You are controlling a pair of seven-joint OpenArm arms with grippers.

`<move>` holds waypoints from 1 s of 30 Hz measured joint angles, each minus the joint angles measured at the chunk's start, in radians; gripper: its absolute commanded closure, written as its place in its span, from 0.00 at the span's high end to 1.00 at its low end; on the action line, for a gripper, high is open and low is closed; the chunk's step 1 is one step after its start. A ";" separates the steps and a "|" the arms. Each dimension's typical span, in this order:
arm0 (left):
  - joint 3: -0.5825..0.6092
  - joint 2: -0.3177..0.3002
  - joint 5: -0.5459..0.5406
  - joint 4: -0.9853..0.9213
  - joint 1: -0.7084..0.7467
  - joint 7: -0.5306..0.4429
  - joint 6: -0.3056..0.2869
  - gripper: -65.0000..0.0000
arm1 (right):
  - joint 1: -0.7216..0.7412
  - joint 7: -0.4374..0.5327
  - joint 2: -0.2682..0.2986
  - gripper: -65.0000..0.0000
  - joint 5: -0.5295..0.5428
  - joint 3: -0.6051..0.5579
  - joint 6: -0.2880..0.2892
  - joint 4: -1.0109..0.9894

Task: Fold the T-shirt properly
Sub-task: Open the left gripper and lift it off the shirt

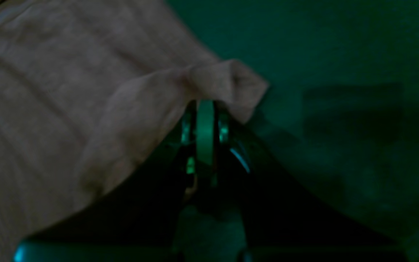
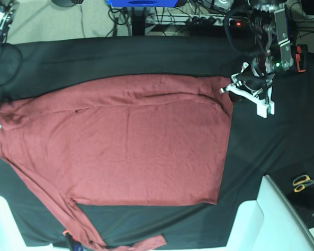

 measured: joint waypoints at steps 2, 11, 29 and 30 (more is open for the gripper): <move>-0.001 -0.001 0.000 -0.053 -0.012 0.002 -0.002 0.00 | 0.007 0.003 0.014 0.03 0.000 0.000 0.001 -0.021; -0.009 -0.001 0.001 0.010 0.017 -0.035 0.004 0.00 | 0.000 -0.012 0.018 0.03 -0.001 0.005 -0.005 0.039; -0.157 0.027 -0.303 0.246 0.317 -0.042 -0.012 0.00 | -0.262 -0.055 -0.350 0.65 0.027 0.275 0.002 0.584; -0.158 0.018 -0.324 0.241 0.325 -0.045 -0.047 0.00 | -0.262 -0.071 -0.358 0.71 0.054 0.293 0.011 0.582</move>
